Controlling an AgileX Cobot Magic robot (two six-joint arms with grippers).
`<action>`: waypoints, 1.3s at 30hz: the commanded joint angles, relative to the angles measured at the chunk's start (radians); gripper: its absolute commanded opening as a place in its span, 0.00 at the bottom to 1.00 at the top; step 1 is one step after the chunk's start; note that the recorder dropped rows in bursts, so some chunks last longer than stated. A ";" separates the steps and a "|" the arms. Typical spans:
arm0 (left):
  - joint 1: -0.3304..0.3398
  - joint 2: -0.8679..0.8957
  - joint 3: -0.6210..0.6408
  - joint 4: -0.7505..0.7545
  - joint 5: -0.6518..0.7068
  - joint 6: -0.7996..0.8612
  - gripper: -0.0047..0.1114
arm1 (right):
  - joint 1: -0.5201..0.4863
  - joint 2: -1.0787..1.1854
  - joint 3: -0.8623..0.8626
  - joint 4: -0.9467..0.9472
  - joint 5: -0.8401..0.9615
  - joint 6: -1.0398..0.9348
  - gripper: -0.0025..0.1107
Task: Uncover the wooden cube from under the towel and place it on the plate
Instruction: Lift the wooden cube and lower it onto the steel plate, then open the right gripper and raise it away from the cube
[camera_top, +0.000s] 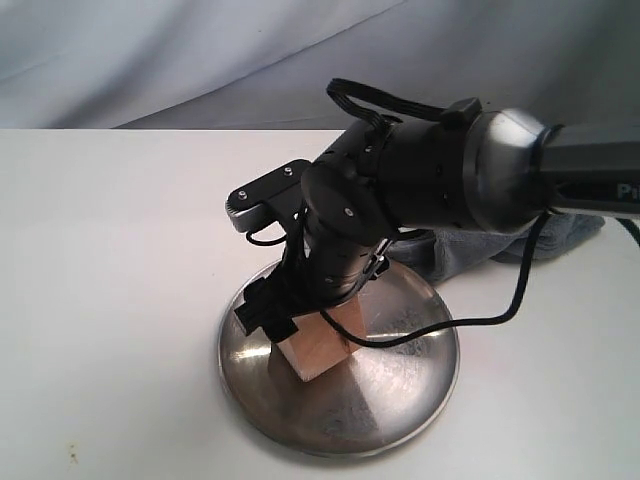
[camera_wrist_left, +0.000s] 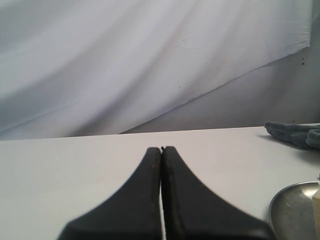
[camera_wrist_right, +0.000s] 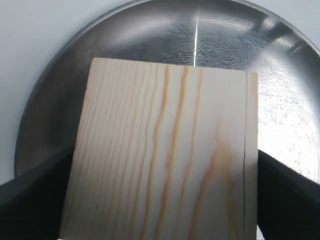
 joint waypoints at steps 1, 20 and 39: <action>0.002 -0.004 0.004 -0.002 -0.011 -0.002 0.04 | 0.002 -0.010 -0.002 -0.008 -0.011 -0.001 0.64; 0.002 -0.004 0.004 -0.002 -0.011 -0.002 0.04 | 0.002 -0.072 -0.002 -0.013 0.044 0.009 0.87; 0.002 -0.004 0.004 -0.002 -0.011 -0.002 0.04 | -0.148 -0.423 -0.002 -0.296 -0.070 0.091 0.18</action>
